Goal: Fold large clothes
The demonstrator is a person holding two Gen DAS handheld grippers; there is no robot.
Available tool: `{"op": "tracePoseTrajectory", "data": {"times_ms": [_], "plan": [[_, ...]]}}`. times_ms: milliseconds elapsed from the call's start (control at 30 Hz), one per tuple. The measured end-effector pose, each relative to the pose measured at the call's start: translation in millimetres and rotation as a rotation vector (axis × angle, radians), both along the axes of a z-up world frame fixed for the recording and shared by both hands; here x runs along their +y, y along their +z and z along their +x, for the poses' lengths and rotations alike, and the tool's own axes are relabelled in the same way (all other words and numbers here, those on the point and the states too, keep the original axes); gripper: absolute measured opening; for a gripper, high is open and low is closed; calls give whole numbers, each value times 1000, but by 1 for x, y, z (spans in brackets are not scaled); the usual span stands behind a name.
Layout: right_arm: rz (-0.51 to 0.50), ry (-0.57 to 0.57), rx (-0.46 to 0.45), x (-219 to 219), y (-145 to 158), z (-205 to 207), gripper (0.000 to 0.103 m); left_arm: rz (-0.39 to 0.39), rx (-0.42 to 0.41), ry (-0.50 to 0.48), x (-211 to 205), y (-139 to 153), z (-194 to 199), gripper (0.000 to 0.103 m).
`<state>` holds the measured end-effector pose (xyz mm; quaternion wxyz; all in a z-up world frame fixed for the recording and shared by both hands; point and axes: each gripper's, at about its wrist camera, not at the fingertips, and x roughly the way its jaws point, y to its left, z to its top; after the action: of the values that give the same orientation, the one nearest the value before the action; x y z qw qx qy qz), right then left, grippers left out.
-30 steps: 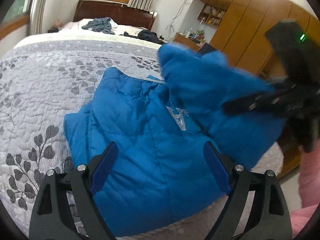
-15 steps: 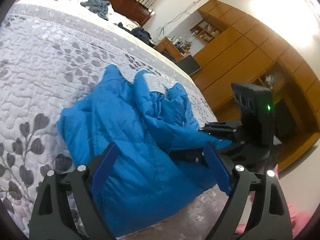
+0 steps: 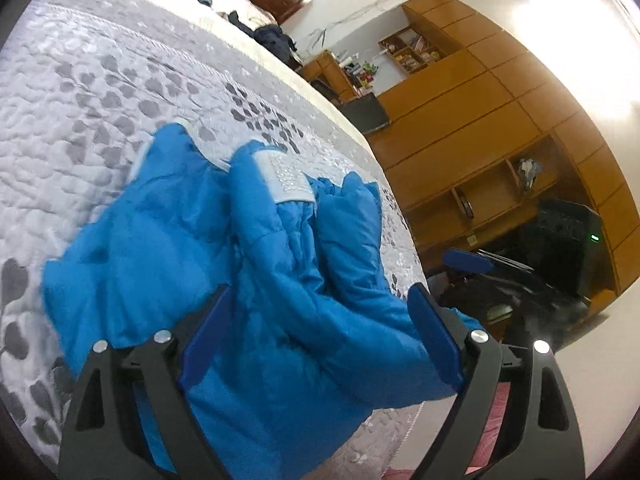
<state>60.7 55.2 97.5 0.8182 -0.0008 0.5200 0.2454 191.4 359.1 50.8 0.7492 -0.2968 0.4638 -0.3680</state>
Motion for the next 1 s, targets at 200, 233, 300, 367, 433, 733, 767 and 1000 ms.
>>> {"op": "tracePoseTrajectory", "data": {"times_ms": [200, 233, 300, 367, 433, 733, 767, 1000], "plan": [[-10, -83, 103, -27, -47, 22, 65, -16, -15, -50, -23, -1, 16, 87], [4, -83, 122, -28, -54, 24, 65, -17, -17, -63, -29, -1, 20, 87], [13, -73, 148, -28, -67, 23, 65, -7, -13, -82, -42, 0, 29, 88], [27, -67, 159, -26, -78, 24, 66, 12, -13, -104, -54, 1, 36, 88], [34, -65, 143, -23, -80, 22, 67, 50, -2, -119, -71, -1, 45, 90], [45, -62, 85, -26, -88, 20, 68, 288, 3, -129, -113, -16, 59, 55], [58, -61, 87, -29, -88, 20, 68, 277, 8, -125, -112, -19, 60, 53], [149, -98, 62, -63, -76, 3, 67, 238, -68, -115, -114, -11, 53, 23]]}}
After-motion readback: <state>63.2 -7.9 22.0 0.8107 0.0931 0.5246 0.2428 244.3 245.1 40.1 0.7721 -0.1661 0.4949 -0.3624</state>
